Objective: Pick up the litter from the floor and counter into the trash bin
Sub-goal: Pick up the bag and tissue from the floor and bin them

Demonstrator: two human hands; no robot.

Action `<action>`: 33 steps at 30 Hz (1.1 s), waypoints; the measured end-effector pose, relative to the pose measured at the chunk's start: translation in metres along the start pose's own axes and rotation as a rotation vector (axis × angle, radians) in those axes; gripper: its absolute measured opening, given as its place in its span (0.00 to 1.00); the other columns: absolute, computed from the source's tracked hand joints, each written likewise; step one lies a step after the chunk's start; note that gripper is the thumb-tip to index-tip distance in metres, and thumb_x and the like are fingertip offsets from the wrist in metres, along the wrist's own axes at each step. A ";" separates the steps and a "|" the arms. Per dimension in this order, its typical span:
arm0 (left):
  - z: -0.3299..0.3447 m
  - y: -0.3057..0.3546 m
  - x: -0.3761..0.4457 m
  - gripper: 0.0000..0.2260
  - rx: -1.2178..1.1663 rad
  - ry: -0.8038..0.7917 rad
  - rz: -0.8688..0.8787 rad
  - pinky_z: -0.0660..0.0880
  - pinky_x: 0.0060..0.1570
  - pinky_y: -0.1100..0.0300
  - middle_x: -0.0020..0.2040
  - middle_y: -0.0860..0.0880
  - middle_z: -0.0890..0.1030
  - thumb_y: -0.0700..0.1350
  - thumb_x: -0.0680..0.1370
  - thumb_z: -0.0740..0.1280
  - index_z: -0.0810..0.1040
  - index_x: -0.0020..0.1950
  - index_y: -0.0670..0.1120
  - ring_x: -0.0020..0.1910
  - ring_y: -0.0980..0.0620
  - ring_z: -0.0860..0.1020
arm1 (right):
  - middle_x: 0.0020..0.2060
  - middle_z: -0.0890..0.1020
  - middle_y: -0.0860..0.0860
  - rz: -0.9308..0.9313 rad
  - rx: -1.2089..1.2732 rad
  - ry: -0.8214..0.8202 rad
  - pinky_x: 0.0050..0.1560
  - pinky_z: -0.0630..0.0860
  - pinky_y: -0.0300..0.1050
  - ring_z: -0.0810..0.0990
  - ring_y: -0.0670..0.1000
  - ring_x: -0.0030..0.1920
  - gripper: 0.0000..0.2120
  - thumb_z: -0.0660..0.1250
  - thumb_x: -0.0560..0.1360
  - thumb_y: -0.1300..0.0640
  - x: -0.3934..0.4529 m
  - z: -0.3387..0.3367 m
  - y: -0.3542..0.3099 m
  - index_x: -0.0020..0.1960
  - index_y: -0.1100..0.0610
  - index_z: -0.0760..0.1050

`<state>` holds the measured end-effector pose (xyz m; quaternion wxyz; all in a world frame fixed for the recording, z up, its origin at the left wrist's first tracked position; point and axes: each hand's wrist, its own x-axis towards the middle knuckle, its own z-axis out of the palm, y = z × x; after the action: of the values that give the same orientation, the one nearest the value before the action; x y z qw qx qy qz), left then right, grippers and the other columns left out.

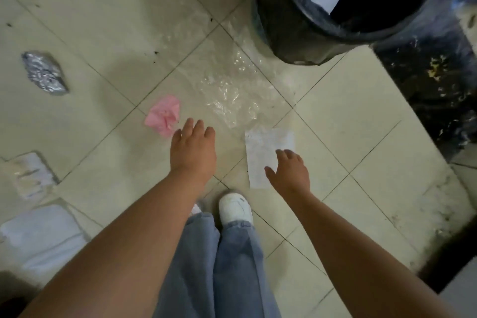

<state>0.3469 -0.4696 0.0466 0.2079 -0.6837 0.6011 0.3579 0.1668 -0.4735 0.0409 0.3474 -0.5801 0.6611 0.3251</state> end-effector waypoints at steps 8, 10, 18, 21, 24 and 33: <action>0.094 0.024 0.116 0.27 0.021 0.108 0.078 0.51 0.76 0.49 0.79 0.42 0.47 0.43 0.81 0.60 0.52 0.77 0.46 0.78 0.43 0.44 | 0.76 0.52 0.58 0.103 0.126 0.198 0.75 0.54 0.54 0.51 0.59 0.76 0.32 0.62 0.76 0.51 0.126 0.070 0.047 0.75 0.55 0.51; 0.103 0.028 0.133 0.28 0.051 0.111 0.073 0.50 0.76 0.48 0.78 0.40 0.45 0.44 0.80 0.60 0.51 0.77 0.49 0.77 0.40 0.43 | 0.73 0.61 0.59 0.104 0.156 0.246 0.72 0.59 0.54 0.61 0.60 0.72 0.29 0.63 0.76 0.55 0.136 0.081 0.055 0.73 0.56 0.56; 0.116 0.024 0.160 0.16 -0.030 0.297 0.122 0.78 0.46 0.48 0.49 0.33 0.80 0.38 0.65 0.78 0.82 0.52 0.39 0.48 0.35 0.79 | 0.52 0.80 0.60 0.085 0.235 0.360 0.62 0.58 0.46 0.75 0.61 0.53 0.12 0.56 0.78 0.63 0.155 0.094 0.066 0.55 0.63 0.77; 0.114 0.019 0.161 0.13 0.005 0.299 0.147 0.77 0.27 0.56 0.26 0.39 0.79 0.31 0.50 0.80 0.81 0.28 0.39 0.25 0.41 0.79 | 0.50 0.81 0.60 0.094 0.195 0.342 0.61 0.60 0.46 0.77 0.60 0.52 0.13 0.57 0.77 0.63 0.152 0.088 0.064 0.55 0.62 0.78; 0.099 0.022 0.146 0.06 -0.060 0.168 0.117 0.76 0.41 0.52 0.40 0.37 0.82 0.32 0.67 0.72 0.83 0.42 0.39 0.40 0.38 0.82 | 0.51 0.82 0.59 0.070 0.162 0.305 0.59 0.67 0.48 0.78 0.60 0.52 0.15 0.56 0.77 0.64 0.138 0.078 0.057 0.59 0.61 0.76; -0.029 0.012 0.024 0.21 -0.168 0.192 0.118 0.76 0.49 0.51 0.54 0.38 0.82 0.35 0.79 0.58 0.69 0.71 0.49 0.52 0.40 0.80 | 0.59 0.81 0.59 0.100 0.520 0.265 0.57 0.74 0.44 0.80 0.58 0.56 0.19 0.53 0.76 0.68 -0.003 -0.033 0.028 0.60 0.60 0.77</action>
<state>0.3424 -0.5090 0.0495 0.0701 -0.6932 0.6252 0.3517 0.1361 -0.4962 0.0621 0.3785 -0.4759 0.7896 0.0829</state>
